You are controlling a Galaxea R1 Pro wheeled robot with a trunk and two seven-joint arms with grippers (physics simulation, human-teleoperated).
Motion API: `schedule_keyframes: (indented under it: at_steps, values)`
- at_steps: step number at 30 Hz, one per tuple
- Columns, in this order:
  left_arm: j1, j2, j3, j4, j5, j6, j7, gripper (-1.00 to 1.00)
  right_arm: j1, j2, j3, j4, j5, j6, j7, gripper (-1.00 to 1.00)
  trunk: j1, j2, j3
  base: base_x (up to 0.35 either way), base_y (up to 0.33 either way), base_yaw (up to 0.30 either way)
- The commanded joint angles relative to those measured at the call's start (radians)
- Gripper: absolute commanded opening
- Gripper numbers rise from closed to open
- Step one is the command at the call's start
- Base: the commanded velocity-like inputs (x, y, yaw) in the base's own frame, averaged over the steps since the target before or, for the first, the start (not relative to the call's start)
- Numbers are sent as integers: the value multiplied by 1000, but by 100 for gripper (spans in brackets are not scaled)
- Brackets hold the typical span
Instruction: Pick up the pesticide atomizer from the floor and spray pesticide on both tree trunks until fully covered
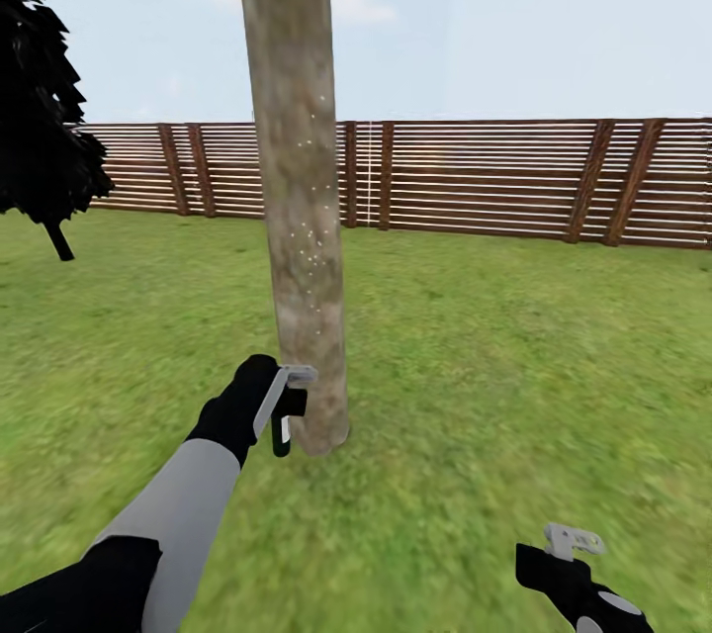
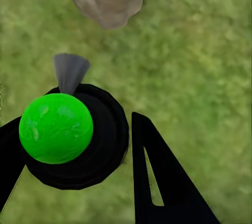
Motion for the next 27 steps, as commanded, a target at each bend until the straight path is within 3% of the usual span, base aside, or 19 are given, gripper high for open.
schedule_keyframes:
  at_steps: [1, 7, 15, 27]
  values:
    - [0, 0, -1, -1, -3, 3, 3, -100, -1, -1, 3, -2, -9, 2, -10, -100, 0, -1, -1, 0, 325, -234]
    - [1, 0, -1, -1, -2, -15, 3, -100, -1, -1, 2, -2, -10, 2, -10, -100, 0, -1, -1, -30, 327, -226]
    - [2, -1, -1, -1, 1, -29, 3, -100, -1, -3, 0, -2, -12, 2, -9, -100, 0, -1, -1, -168, 297, -69]
    - [2, -1, -1, 0, 2, -29, -22, -100, 3, -4, 0, -2, -11, 2, -7, -100, 0, -1, -1, -28, 328, -227]
